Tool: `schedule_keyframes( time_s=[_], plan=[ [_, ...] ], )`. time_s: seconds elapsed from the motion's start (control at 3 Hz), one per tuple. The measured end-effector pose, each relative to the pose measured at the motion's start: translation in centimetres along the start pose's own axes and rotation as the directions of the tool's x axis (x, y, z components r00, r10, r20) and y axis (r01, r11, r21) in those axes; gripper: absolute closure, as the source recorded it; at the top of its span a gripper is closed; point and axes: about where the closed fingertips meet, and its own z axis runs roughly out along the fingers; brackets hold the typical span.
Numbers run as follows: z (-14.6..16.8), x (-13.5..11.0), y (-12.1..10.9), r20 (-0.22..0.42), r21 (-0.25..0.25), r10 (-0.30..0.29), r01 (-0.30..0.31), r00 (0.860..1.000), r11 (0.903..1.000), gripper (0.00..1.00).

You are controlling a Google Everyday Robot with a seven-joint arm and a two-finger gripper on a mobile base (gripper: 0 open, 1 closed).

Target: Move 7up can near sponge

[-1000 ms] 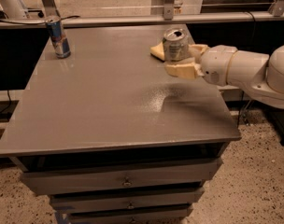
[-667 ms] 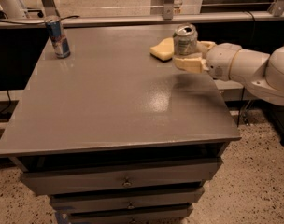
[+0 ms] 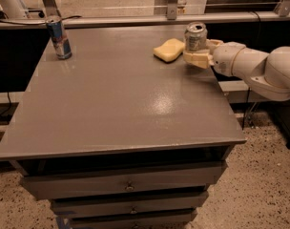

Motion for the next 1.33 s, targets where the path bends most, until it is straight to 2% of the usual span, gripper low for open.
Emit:
schedule_keyframes(
  time_s=[0.33, 0.67, 1.0, 1.33],
  plan=[
    [1.1, 1.6, -1.5, -0.011, 0.03, 0.031, -0.031, 0.999, 0.9991, 1.0],
    [2.1, 3.1, -1.9, -0.014, 0.045, 0.078, -0.078, 0.997, 0.996, 1.0],
    [2.8, 3.6, -1.7, -0.012, 0.035, 0.114, -0.114, 0.993, 0.9929, 0.84],
    [2.8, 3.4, -1.7, -0.013, 0.035, 0.115, -0.114, 0.993, 0.9929, 0.6]
  ],
)
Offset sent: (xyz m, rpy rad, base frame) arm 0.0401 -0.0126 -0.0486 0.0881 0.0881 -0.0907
